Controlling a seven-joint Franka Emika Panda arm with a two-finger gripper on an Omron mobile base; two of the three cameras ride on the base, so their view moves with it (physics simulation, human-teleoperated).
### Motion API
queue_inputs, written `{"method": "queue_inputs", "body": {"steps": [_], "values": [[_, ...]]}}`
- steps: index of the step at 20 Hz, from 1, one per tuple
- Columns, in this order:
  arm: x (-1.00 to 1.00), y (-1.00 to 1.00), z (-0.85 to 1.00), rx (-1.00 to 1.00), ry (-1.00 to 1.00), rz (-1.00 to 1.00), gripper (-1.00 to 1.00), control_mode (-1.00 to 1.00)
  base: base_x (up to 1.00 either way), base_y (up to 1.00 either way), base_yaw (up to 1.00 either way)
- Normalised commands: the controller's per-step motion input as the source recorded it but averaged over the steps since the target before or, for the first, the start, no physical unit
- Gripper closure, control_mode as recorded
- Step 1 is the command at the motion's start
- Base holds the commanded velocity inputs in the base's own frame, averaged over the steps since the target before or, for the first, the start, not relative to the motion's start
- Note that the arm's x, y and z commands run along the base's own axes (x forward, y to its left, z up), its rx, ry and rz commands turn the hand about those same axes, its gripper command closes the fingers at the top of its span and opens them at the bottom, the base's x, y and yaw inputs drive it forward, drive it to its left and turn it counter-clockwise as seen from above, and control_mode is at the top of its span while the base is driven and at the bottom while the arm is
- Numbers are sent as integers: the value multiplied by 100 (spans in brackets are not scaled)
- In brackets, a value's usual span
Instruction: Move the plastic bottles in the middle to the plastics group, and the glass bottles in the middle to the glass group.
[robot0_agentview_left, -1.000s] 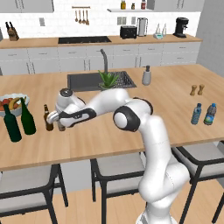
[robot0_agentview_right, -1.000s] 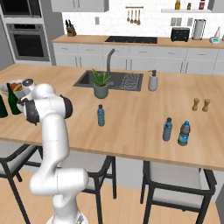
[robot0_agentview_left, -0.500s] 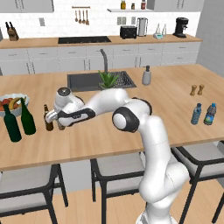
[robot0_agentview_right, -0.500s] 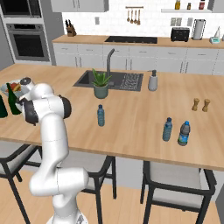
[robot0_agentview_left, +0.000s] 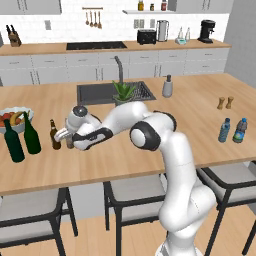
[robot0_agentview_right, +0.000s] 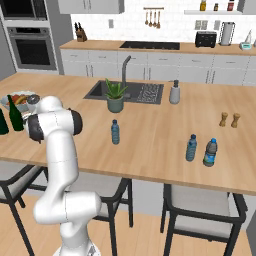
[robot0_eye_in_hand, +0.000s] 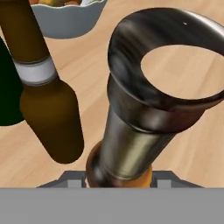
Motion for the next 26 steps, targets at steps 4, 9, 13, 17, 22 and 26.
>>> {"method": "queue_inputs", "body": {"steps": [4, 9, 13, 17, 22, 26], "values": [[0, 0, 0, 0, 8, 0, 100, -100, 0, 0, 0], [0, 0, -15, 0, 7, 0, 100, -100, 0, 0, 0], [0, 0, -1, 0, 0, 0, 100, -100, 0, 0, 0], [0, 0, 0, 0, 0, 0, -100, -100, 0, 0, 0], [0, 0, 0, 0, 0, 0, -100, -100, 0, 0, 0], [0, 0, 0, 0, 0, 0, -100, -100, 0, 0, 0]]}}
